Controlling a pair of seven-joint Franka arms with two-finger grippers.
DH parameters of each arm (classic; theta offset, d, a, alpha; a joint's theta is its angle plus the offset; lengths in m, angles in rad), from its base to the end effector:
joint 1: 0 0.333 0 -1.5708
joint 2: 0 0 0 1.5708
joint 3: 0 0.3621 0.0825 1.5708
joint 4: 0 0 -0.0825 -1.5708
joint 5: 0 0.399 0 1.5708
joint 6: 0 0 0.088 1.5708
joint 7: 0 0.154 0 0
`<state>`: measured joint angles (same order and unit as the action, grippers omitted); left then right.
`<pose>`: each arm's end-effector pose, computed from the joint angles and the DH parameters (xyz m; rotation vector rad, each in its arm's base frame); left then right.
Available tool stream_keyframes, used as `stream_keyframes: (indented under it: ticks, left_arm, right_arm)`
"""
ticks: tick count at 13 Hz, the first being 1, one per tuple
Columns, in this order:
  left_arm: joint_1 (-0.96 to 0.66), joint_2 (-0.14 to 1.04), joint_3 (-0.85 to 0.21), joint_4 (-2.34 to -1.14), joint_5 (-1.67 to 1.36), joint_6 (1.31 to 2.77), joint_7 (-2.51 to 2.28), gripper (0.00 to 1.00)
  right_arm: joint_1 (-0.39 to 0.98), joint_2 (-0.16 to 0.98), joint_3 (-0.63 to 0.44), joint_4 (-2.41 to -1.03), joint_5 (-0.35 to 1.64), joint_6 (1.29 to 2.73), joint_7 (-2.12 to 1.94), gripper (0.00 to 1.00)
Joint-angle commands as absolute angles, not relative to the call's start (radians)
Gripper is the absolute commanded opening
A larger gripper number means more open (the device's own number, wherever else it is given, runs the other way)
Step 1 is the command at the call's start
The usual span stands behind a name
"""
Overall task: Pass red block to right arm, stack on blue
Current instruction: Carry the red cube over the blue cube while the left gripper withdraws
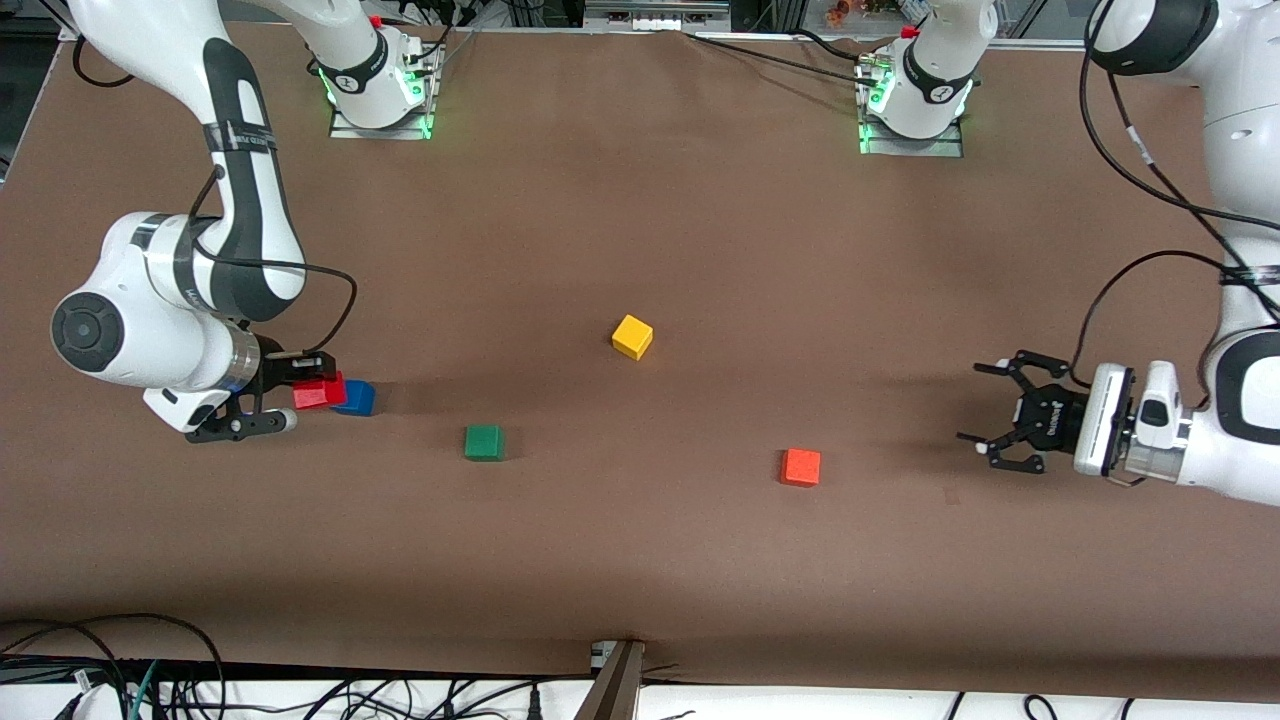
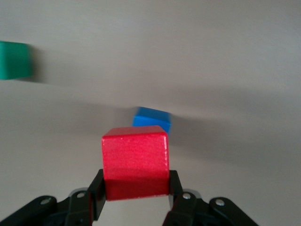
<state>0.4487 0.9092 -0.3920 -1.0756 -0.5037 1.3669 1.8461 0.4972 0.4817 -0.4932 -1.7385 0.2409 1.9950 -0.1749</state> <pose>0.7328 0.0519 0.3033 1.4483 -1.6389 0.4631 0.6621 0.0532 0.3012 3.1281 0.1423 -0.2510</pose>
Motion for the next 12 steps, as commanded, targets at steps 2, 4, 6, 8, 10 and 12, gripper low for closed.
stream_keyframes:
  ticks: [2,4,6,8,10,12]
  left_arm:
    - [0.535,0.888,-0.350,-1.089,-0.371,1.313,1.795,1.00]
    - [0.531,0.839,-0.316,-1.056,-0.283,1.312,1.708,1.00]
    - [0.522,0.764,-0.316,-1.048,-0.189,1.313,1.619,1.00]
    - [0.488,0.662,-0.318,-1.049,-0.064,1.312,1.426,1.00]
    - [0.442,0.594,-0.316,-1.051,0.010,1.310,1.323,1.00]
    - [0.413,0.560,-0.316,-1.051,0.044,1.312,1.244,1.00]
  right_arm:
    - [0.548,0.454,-0.505,-1.815,0.143,2.040,0.003,0.00]
    - [0.549,0.454,-0.505,-1.821,0.141,2.049,0.017,0.00]
    - [0.549,0.449,-0.503,-1.851,0.141,2.100,0.034,0.00]
    - [0.571,0.446,-0.503,-1.906,0.141,2.179,0.054,0.00]
    - [0.580,0.443,-0.503,-1.934,0.141,2.221,0.075,0.00]
    - [0.594,0.442,-0.503,-1.939,0.141,2.226,0.095,0.00]
